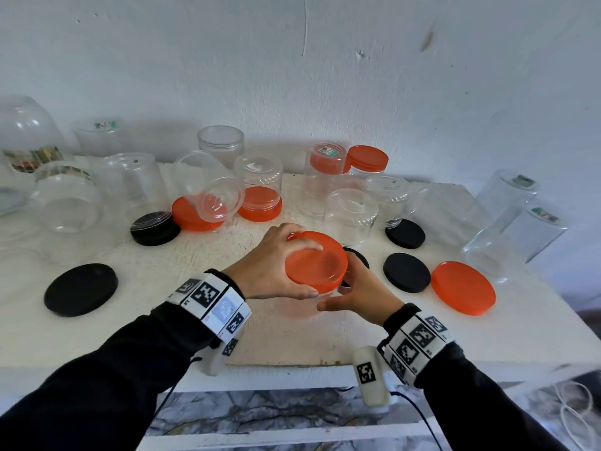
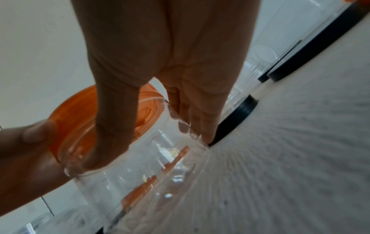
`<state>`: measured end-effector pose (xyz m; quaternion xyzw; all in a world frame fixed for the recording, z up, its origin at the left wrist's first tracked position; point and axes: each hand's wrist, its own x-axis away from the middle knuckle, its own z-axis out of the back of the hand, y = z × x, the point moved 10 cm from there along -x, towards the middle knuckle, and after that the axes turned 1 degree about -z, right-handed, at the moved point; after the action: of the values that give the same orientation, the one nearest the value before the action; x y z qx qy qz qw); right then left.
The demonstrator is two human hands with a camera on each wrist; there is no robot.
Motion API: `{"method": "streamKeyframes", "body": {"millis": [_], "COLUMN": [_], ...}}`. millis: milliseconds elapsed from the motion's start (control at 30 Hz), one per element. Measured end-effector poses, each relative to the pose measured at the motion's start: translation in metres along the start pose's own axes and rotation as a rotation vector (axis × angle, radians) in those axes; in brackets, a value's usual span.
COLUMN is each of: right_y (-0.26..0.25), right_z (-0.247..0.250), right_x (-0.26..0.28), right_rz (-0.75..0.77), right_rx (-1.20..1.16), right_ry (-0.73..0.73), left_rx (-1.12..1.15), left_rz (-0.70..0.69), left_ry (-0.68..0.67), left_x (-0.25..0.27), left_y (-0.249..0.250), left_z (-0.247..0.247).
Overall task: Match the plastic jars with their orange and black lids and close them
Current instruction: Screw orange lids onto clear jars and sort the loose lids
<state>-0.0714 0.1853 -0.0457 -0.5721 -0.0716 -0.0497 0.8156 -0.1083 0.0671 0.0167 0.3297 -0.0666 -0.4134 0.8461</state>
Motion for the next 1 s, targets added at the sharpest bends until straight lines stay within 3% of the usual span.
{"method": "streamKeyframes", "body": {"millis": [167, 333, 400, 500, 667, 867, 1000], "right_y": [0.003, -0.025, -0.056, -0.087, -0.085, -0.094, -0.098], "right_z": [0.013, 0.032, 0.035, 0.012, -0.020, -0.024, -0.021], "right_x": [0.005, 0.014, 0.015, 0.011, -0.003, -0.007, -0.011], "right_rz": [0.005, 0.045, 0.114, 0.188, 0.104, 0.115, 0.140], "right_rx": [0.013, 0.186, 0.357, 0.734, 1.128, 1.202, 1.242], "right_ry": [0.027, -0.010, -0.043, -0.210, -0.379, -0.435, -0.370], "left_rx": [0.118, 0.443, 0.497, 0.532, 0.593, 0.586, 0.590], "left_rz": [0.013, 0.202, 0.255, 0.268, 0.262, 0.272, 0.274], "left_ry": [-0.005, -0.020, -0.033, -0.052, -0.063, -0.068, -0.050], "left_x": [-0.005, -0.002, -0.001, -0.001, -0.003, -0.002, -0.001], "left_y": [0.004, -0.022, -0.030, -0.036, -0.037, -0.039, -0.040], "left_z": [-0.011, -0.021, -0.027, -0.036, -0.040, -0.040, -0.040]}}
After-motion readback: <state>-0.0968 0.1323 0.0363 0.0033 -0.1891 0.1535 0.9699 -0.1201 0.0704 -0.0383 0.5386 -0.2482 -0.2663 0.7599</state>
